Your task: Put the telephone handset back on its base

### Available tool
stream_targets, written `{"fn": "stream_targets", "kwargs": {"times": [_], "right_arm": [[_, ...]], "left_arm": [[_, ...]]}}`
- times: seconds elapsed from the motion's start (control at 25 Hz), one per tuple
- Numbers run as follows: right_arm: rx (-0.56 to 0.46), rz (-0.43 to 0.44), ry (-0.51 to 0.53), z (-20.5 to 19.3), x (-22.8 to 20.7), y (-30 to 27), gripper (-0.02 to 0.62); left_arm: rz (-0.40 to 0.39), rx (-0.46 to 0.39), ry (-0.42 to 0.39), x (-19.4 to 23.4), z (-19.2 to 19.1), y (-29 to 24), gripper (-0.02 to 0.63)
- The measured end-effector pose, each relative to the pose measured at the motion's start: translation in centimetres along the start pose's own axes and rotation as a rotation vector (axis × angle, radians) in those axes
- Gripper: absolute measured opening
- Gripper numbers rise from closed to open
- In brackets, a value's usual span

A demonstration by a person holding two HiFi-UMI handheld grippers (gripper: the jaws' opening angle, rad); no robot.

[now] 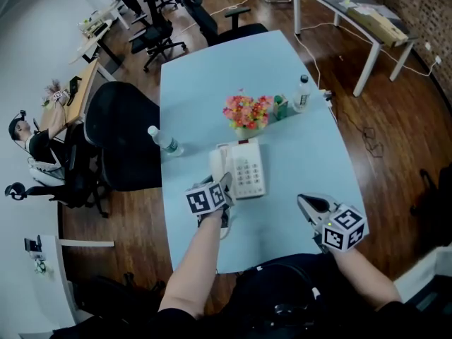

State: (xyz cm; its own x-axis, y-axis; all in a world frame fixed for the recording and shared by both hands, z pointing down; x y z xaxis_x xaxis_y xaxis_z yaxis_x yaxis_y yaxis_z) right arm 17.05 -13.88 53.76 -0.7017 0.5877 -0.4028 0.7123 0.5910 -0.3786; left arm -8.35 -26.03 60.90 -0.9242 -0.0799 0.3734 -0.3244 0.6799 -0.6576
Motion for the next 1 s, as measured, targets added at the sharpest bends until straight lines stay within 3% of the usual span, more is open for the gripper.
{"fn": "stream_targets", "kwargs": {"times": [0.6, 1.0], "right_arm": [[0.009, -0.040, -0.018, -0.7, -2.0, -0.4, 0.019], [0.005, -0.045, -0.032, -0.7, -2.5, -0.7, 0.019]], "left_arm": [[0.061, 0.111, 0.003, 1.6, 0.3, -5.7, 0.215], [0.110, 0.124, -0.039, 1.9, 0.2, -6.6, 0.215]]}}
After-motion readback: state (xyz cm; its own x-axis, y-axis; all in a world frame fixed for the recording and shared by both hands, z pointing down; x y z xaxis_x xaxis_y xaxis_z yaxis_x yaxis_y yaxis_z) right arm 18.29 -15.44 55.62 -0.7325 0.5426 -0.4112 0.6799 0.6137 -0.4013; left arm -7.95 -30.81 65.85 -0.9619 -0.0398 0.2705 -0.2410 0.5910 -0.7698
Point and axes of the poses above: the fingertips, and each gripper's own axes: y backward along the fingers, x to its left, z out of its top, the point moved 2 cm from there along y, backward along the fingers, and after that the axes turned 2 degrees about y, right-handed, at the moved point
